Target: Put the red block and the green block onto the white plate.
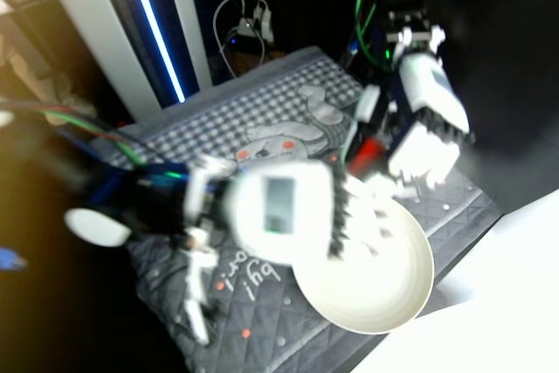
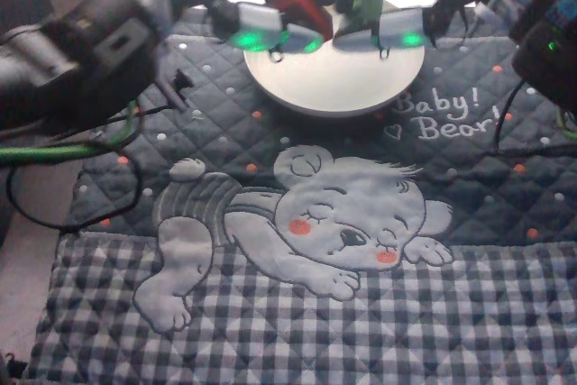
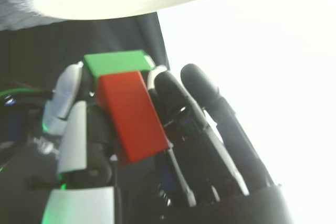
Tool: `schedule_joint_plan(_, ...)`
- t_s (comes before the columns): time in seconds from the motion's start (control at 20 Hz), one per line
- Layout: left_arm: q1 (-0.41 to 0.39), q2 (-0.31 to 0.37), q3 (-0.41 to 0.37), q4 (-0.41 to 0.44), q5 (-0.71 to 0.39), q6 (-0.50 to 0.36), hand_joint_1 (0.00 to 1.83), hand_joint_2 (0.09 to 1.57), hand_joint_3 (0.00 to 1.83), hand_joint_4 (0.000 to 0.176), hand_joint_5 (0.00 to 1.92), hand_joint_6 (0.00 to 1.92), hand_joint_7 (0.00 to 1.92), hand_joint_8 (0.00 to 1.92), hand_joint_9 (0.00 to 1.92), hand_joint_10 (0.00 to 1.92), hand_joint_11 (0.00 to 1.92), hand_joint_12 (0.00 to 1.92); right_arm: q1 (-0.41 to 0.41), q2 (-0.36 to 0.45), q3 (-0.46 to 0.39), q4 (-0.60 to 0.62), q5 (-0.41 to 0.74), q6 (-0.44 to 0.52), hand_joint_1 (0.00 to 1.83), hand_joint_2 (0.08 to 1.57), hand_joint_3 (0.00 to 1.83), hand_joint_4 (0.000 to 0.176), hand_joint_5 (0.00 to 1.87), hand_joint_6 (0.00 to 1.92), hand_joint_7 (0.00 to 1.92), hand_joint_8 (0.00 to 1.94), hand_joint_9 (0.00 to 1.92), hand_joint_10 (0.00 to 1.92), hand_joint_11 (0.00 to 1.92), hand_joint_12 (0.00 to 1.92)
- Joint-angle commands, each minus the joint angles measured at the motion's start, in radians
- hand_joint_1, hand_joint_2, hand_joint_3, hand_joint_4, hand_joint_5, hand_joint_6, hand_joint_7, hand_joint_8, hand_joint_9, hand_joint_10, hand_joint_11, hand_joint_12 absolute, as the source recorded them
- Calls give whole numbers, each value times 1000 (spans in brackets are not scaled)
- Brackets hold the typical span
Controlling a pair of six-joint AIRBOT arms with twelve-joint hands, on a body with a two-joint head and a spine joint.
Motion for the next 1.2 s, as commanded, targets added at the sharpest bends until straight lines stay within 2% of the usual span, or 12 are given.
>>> schedule_joint_plan(0.0,-20,-7,15,-10,-64,-5,1238,1106,2,0,965,860,1042,1032,1310,46,805,1283,14,1,16,31,82,6,1384,1078,9,0,952,984,1051,684,1044,1083,796,916)
schedule_joint_plan(0.05,-32,-32,47,0,-27,-5,1241,1121,2,0,903,940,1034,1061,1323,53,842,1281,16,-14,39,29,58,6,1281,1053,1,0,839,376,899,280,912,490,612,906)
schedule_joint_plan(0.1,-38,-50,66,8,-4,-5,1238,1139,3,0,834,935,984,1085,1248,23,796,1323,16,-21,49,27,49,6,1017,891,0,103,404,16,416,11,472,30,290,617)
schedule_joint_plan(0.15,-39,-54,70,10,2,-5,1238,1139,3,0,834,935,984,1085,1248,23,796,1323,16,-22,47,19,49,7,1017,891,0,103,404,16,416,11,472,30,290,617)
schedule_joint_plan(0.2,-39,-54,70,10,2,-5,1088,1096,0,0,646,379,761,537,1044,4,582,1341,16,-22,43,13,49,8,898,839,4,134,236,2,286,1,341,5,154,621)
schedule_joint_plan(0.3,-35,-39,54,8,-8,-5,832,976,0,0,400,5,504,14,588,0,96,1323,16,-21,22,0,53,12,798,852,1,98,19,1,94,3,131,0,0,602)
schedule_joint_plan(0.45,-19,12,-7,-6,-44,7,852,934,0,0,300,6,318,1,440,2,95,1251,16,20,-40,-3,90,12,763,900,9,99,0,0,35,4,52,2,0,302)
schedule_joint_plan(0.55,4,80,-87,-35,-86,44,894,942,0,16,293,1,280,0,399,0,122,1087,15,87,-111,-8,142,12,807,928,1,56,95,5,93,4,86,4,0,395)
schedule_joint_plan(0.7,77,221,-243,-53,-211,49,880,929,0,35,305,1,311,3,429,7,133,1101,3,217,-245,-1,224,12,807,884,0,59,102,2,177,11,156,16,0,568)
schedule_joint_plan(0.75,96,256,-278,-53,-246,49,876,924,0,33,304,1,318,1,432,4,80,1190,-18,244,-278,2,248,12,790,860,0,90,101,1,216,13,205,23,0,686)
schedule_joint_plan(0.85,200,371,-396,-86,-374,49,878,944,5,24,236,0,190,0,321,0,2,1173,-124,326,-360,38,351,12,837,837,0,169,6,0,116,10,89,8,0,165)
schedule_joint_plan(1.15,543,574,-664,-246,-809,82,811,848,0,17,168,0,230,2,302,0,0,1002,-520,483,-588,266,723,12,759,795,0,176,22,0,177,5,106,5,0,0)
